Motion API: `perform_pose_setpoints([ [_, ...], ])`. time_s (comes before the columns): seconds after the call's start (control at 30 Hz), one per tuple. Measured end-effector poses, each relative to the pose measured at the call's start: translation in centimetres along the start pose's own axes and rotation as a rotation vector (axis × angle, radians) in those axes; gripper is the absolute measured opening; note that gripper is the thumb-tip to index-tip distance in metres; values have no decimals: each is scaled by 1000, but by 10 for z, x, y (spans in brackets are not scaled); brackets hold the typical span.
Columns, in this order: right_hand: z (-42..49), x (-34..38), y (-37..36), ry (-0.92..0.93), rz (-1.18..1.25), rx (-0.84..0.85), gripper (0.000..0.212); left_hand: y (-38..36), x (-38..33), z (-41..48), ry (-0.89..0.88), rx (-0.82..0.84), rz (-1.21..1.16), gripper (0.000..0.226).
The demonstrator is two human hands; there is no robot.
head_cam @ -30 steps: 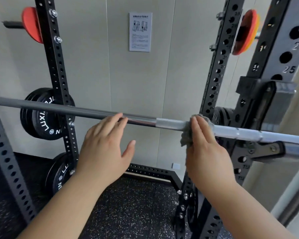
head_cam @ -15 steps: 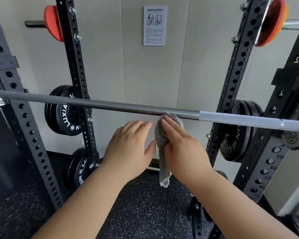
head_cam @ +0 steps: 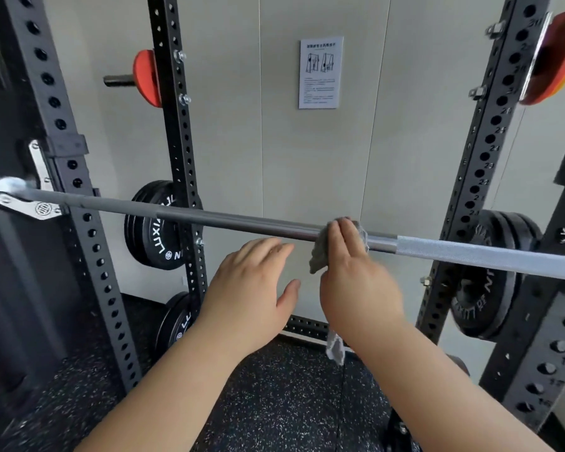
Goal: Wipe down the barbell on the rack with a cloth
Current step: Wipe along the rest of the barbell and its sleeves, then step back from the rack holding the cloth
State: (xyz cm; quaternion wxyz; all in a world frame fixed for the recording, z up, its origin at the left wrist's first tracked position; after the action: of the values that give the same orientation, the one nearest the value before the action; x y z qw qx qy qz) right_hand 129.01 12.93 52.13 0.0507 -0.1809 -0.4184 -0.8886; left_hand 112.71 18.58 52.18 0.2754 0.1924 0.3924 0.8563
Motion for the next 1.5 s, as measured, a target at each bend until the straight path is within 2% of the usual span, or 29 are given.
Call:
perform_pose_setpoints([
  [0.1,23,21,-7,82,-2,72,59,-2,12,16,66,-6,49,60],
  [0.23,32,41,-30,272,-42,252,89,-9,28,31,105,15,100,64],
  [0.3,29,35,-27,256,-90,239,93,-11,33,32,92,33,110,67],
  [0.4,13,4,-6,59,-207,65,103,-16,45,28,47,41,137,68],
  [0.43,5,-6,4,9,-237,4,97,-18,52,27,37,34,143,68],
  [0.53,-6,-23,25,-36,-163,-180,41,-24,74,30,33,29,152,70],
  [0.6,-1,-18,25,-141,-137,-180,31,-28,86,31,30,34,140,73],
  [0.67,11,7,5,-198,-144,-141,38,-31,94,30,-23,41,110,77],
  [0.8,35,80,-63,40,-62,63,70,-29,118,22,-136,38,33,78],
  [0.9,36,120,-79,57,110,156,74,-22,142,12,-170,34,-8,77],
  [1.03,9,146,-80,7,139,52,70,-19,171,-3,-214,72,-47,73],
  [1.2,-24,162,-88,-36,177,-62,49,-11,187,-27,-248,113,-82,65],
  [1.33,-36,169,-78,-219,135,-52,62,-6,198,-37,-266,145,-94,63],
  [1.5,-54,172,-59,-244,102,-123,55,3,210,-43,-260,181,-103,57],
])
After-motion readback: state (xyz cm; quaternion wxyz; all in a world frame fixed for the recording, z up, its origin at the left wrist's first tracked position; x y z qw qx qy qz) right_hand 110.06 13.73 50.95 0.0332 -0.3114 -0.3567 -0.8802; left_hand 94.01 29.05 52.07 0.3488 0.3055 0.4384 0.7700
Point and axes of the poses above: each hand's wrist, its own z-axis towards the middle knuckle, its own y-axis out of the back of the hand, x = y × z, the point moved 2 cm from there along z, towards the middle knuckle, and after that the axes turned 15 degrees about z, right-handed, at the moved point
